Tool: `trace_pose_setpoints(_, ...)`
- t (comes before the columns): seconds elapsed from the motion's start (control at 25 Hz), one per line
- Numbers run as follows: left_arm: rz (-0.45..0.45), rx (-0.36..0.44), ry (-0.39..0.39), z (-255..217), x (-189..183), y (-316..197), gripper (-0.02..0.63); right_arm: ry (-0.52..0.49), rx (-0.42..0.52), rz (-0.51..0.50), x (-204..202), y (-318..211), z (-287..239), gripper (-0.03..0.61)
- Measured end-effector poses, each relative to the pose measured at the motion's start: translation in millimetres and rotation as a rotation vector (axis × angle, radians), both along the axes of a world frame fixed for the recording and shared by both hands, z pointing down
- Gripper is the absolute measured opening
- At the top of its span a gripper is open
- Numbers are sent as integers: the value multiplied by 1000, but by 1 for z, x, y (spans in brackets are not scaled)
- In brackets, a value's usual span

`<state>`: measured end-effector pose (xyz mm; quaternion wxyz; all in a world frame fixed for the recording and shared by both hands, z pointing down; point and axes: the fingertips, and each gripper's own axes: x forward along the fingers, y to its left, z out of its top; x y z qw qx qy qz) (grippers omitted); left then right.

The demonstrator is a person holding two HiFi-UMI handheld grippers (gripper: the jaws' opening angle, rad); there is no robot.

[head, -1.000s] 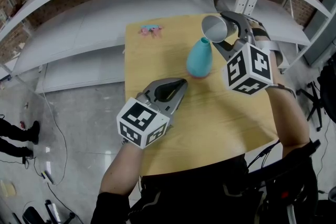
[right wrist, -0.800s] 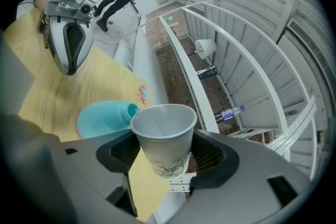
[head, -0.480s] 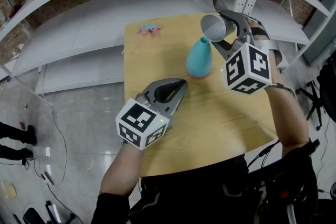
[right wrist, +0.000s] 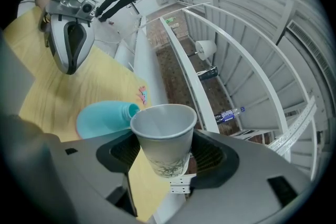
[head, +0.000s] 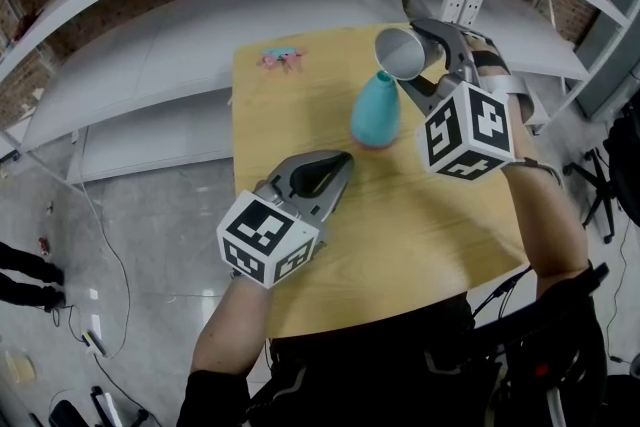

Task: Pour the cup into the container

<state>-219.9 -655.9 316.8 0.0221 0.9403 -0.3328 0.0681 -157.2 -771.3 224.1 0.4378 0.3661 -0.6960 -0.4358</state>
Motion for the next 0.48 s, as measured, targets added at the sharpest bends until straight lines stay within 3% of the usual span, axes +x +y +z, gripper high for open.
trace_pose_setpoints(0.48, -11, -4, 3, 1, -3, -2, -8, -8, 5, 0, -1, -2, 0, 308)
